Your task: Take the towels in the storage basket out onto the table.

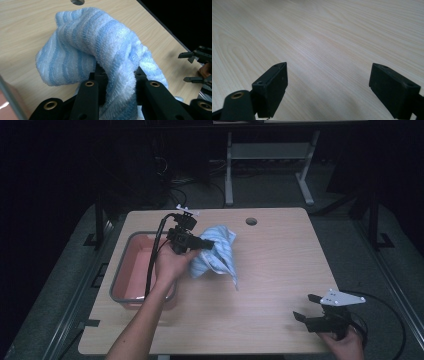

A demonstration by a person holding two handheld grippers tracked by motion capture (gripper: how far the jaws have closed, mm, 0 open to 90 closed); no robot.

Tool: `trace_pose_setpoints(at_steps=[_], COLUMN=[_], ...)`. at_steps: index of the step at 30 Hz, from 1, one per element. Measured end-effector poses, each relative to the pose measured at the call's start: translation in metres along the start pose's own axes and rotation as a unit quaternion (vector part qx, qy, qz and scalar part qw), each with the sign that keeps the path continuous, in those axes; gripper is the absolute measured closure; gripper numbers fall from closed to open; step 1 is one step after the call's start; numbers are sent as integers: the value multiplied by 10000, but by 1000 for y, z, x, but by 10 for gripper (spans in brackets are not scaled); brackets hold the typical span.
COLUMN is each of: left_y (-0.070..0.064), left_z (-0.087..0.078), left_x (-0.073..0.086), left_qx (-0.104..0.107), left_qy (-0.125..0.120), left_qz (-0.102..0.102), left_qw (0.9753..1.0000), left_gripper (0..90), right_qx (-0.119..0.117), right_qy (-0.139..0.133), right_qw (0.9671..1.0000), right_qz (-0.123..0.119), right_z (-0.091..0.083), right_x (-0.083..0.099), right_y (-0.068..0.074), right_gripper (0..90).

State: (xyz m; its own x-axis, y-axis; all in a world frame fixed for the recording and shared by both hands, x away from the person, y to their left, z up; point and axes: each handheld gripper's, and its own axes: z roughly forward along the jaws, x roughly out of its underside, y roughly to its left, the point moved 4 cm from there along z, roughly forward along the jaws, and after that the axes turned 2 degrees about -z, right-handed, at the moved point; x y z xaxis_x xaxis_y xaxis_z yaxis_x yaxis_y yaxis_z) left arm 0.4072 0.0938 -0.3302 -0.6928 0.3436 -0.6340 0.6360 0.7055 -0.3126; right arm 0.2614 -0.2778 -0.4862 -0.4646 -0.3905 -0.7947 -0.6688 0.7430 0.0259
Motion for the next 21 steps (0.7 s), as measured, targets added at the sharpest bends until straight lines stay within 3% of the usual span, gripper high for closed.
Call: trace_pose_setpoints(at_steps=[21], left_y=[-12], left_z=[40], left_x=[1], left_qx=[122], left_qy=[232], left_qz=[24], left_qw=[9997], left_gripper=[731], right_qx=[21], right_qy=[3], right_qw=[10000], right_qz=[-14], right_z=[-1], right_x=[0], right_y=[0], right_gripper=[148])
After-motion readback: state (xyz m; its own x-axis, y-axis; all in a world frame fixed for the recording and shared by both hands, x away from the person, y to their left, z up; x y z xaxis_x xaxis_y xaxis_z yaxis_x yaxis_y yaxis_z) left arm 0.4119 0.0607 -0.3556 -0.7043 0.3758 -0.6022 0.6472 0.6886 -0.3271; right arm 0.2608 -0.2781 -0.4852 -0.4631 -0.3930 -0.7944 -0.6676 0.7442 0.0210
